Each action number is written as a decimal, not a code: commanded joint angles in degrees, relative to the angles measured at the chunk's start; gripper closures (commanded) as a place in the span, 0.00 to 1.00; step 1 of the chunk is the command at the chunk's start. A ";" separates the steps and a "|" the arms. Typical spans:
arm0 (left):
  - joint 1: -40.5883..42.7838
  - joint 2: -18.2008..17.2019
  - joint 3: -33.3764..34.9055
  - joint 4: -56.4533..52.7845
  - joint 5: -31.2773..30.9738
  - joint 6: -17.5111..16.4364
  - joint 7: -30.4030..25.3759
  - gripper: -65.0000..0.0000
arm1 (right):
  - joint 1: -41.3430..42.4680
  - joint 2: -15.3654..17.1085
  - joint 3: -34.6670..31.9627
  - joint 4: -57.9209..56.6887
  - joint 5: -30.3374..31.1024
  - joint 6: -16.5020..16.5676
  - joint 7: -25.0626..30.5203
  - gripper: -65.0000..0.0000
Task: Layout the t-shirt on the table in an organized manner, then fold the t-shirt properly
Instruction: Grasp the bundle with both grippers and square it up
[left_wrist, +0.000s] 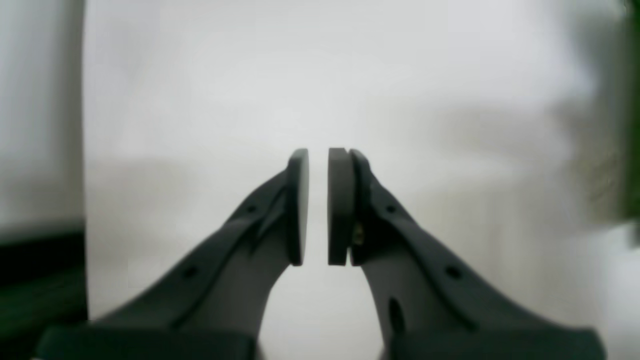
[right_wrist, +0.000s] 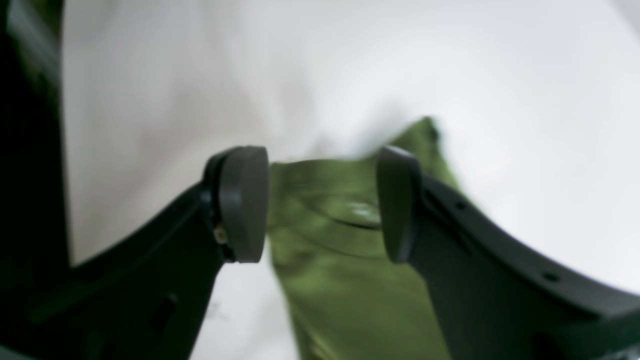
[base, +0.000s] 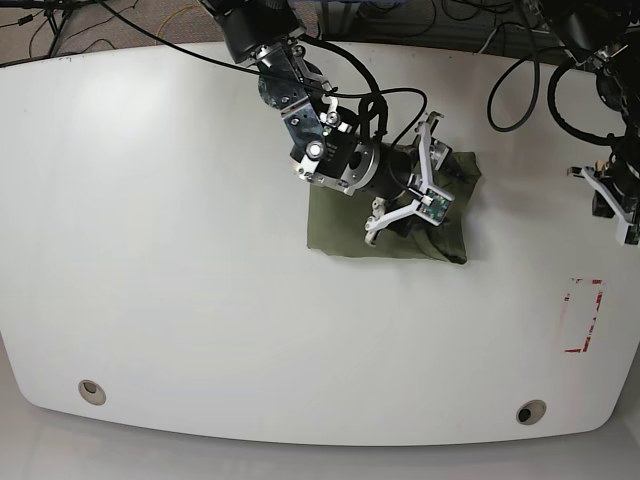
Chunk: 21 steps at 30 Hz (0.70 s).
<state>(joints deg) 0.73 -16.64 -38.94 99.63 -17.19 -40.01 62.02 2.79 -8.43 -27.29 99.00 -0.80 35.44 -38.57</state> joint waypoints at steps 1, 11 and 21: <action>-0.95 -0.98 1.44 3.62 -0.52 0.01 -1.14 0.92 | 0.51 -0.41 4.04 1.79 0.75 -0.06 1.25 0.50; -3.06 5.87 14.89 8.19 -0.44 0.01 -1.14 0.92 | 1.04 1.96 16.87 1.44 0.67 0.38 1.51 0.52; -2.71 11.94 26.85 7.84 0.00 0.01 -1.14 0.92 | 5.52 6.80 17.75 -5.42 0.67 0.38 1.60 0.77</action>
<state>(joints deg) -1.23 -5.17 -14.06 106.78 -16.53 -40.05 61.95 6.11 -2.39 -9.43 95.57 -1.10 35.66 -38.59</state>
